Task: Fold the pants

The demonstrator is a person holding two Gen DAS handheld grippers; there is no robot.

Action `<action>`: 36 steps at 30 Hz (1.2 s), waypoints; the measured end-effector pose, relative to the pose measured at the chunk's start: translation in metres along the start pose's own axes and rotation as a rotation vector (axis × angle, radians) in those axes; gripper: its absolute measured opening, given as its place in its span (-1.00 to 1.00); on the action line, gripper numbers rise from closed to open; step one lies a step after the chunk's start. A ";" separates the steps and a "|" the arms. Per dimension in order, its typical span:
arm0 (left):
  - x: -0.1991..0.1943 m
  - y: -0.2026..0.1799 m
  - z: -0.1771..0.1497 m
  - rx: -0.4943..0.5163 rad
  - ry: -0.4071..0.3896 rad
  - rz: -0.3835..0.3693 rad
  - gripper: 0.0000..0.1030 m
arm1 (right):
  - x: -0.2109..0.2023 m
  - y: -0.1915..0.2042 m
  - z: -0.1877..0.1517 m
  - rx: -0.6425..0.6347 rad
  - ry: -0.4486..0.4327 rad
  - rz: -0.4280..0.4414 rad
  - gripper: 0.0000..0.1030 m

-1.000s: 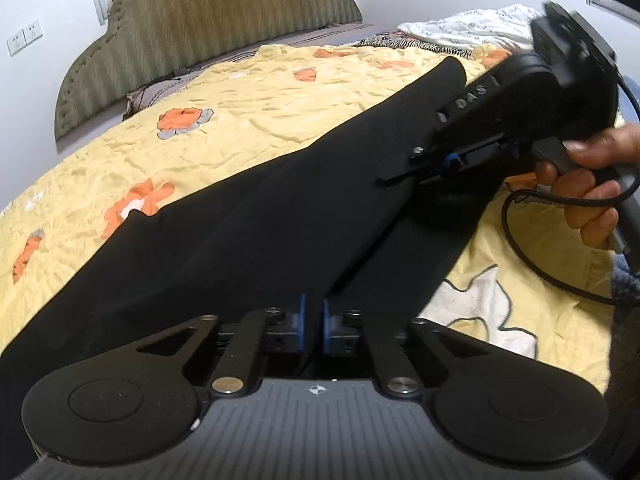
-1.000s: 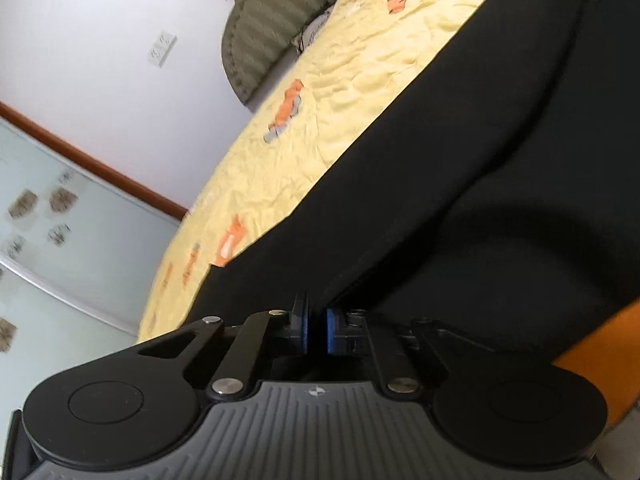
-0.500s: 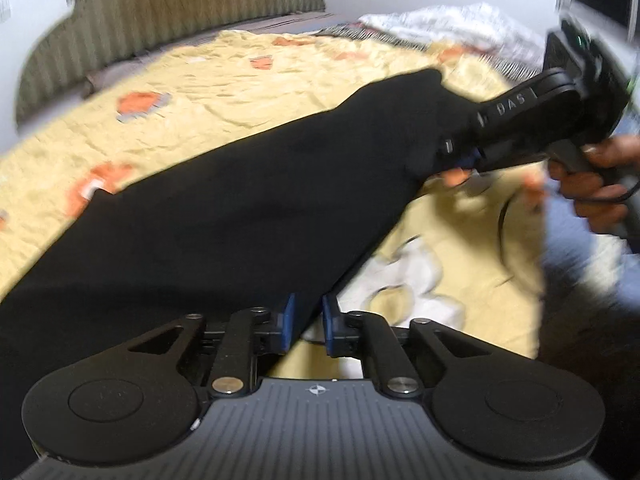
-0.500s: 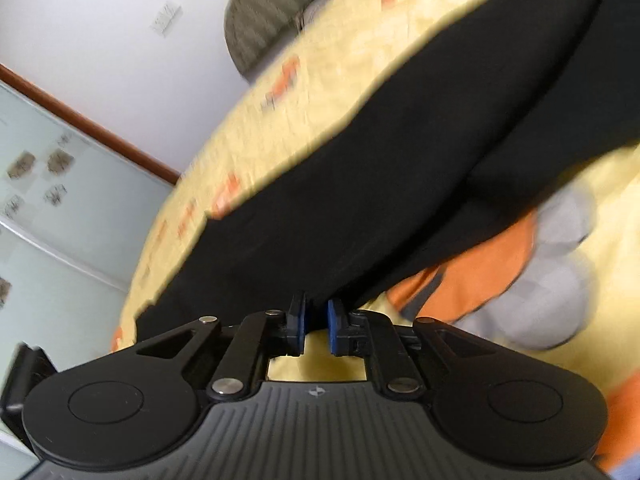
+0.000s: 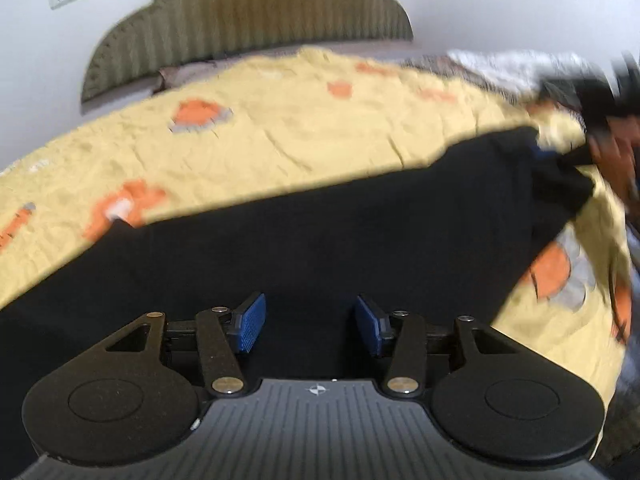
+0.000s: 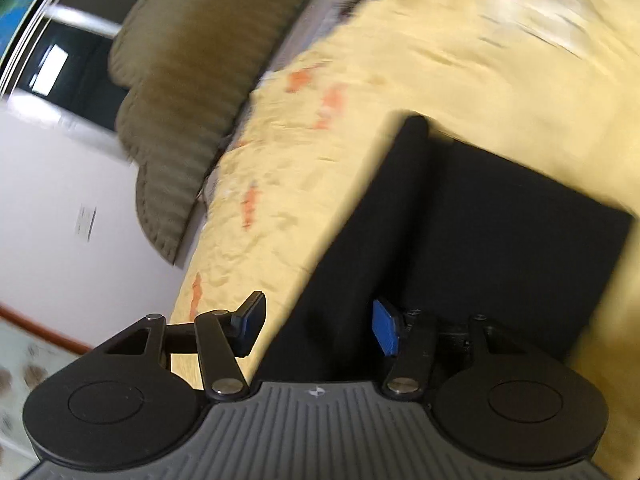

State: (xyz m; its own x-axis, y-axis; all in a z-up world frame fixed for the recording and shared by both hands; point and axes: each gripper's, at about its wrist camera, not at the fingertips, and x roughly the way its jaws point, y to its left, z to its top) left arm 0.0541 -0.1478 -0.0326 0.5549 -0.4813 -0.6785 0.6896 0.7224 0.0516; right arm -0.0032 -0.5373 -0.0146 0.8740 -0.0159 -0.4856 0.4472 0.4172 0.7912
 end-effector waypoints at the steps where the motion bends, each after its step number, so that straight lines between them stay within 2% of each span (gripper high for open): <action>1: 0.001 -0.006 -0.004 0.015 -0.015 0.003 0.06 | 0.010 0.015 0.007 -0.026 0.013 -0.001 0.10; 2: -0.001 -0.010 -0.008 0.038 -0.034 0.018 0.07 | 0.021 0.032 0.012 -0.055 0.034 0.006 0.12; 3: -0.003 -0.017 -0.011 0.068 -0.048 0.038 0.08 | 0.038 0.053 0.016 -0.104 0.062 0.023 0.22; 5: -0.005 -0.022 -0.015 0.100 -0.069 0.063 0.09 | 0.069 0.088 0.019 -0.254 0.155 0.098 0.37; 6: -0.005 -0.022 -0.015 0.102 -0.075 0.068 0.13 | 0.081 0.102 0.020 -0.316 0.172 0.105 0.35; 8: -0.004 -0.021 -0.018 0.088 -0.085 0.080 0.25 | 0.084 0.119 0.021 -0.367 0.107 0.039 0.35; 10: -0.002 -0.017 -0.020 0.053 -0.094 0.084 0.38 | 0.070 0.119 0.025 -0.426 0.005 0.030 0.35; 12: -0.002 -0.016 -0.022 0.039 -0.105 0.084 0.44 | 0.059 0.115 0.030 -0.479 -0.082 -0.045 0.38; 13: -0.001 -0.016 -0.022 0.038 -0.112 0.087 0.47 | 0.054 0.109 0.030 -0.484 -0.109 -0.073 0.38; 14: 0.000 -0.017 -0.023 0.039 -0.120 0.092 0.49 | 0.052 0.100 0.034 -0.475 -0.103 -0.065 0.38; 20: -0.003 -0.016 -0.025 0.029 -0.127 0.089 0.54 | 0.071 0.059 0.032 -0.245 0.055 0.028 0.29; 24: -0.002 -0.014 -0.024 0.014 -0.122 0.090 0.62 | 0.090 0.048 0.031 -0.173 0.080 0.004 0.23; 27: -0.001 -0.012 -0.024 0.002 -0.118 0.091 0.68 | 0.106 0.040 0.035 -0.141 0.059 -0.027 0.20; 31: 0.000 -0.010 -0.024 -0.010 -0.113 0.089 0.73 | 0.118 0.033 0.049 -0.072 0.026 0.002 -0.04; 32: 0.000 -0.010 -0.024 -0.011 -0.113 0.088 0.73 | 0.122 0.032 0.052 -0.062 0.029 0.013 -0.19; 33: 0.000 -0.010 -0.024 -0.012 -0.112 0.089 0.74 | 0.124 0.031 0.054 -0.053 0.034 0.009 -0.51; 34: 0.000 -0.010 -0.024 -0.012 -0.112 0.089 0.74 | 0.125 0.031 0.055 -0.046 0.032 -0.001 -0.67; 36: 0.000 -0.010 -0.024 -0.014 -0.111 0.088 0.75 | 0.121 0.033 0.056 -0.056 0.012 0.001 -0.81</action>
State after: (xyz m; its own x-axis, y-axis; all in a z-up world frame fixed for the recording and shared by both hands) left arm 0.0362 -0.1429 -0.0512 0.6617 -0.4671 -0.5864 0.6297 0.7708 0.0965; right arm 0.1279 -0.5759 -0.0264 0.8720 -0.0048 -0.4895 0.4346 0.4676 0.7697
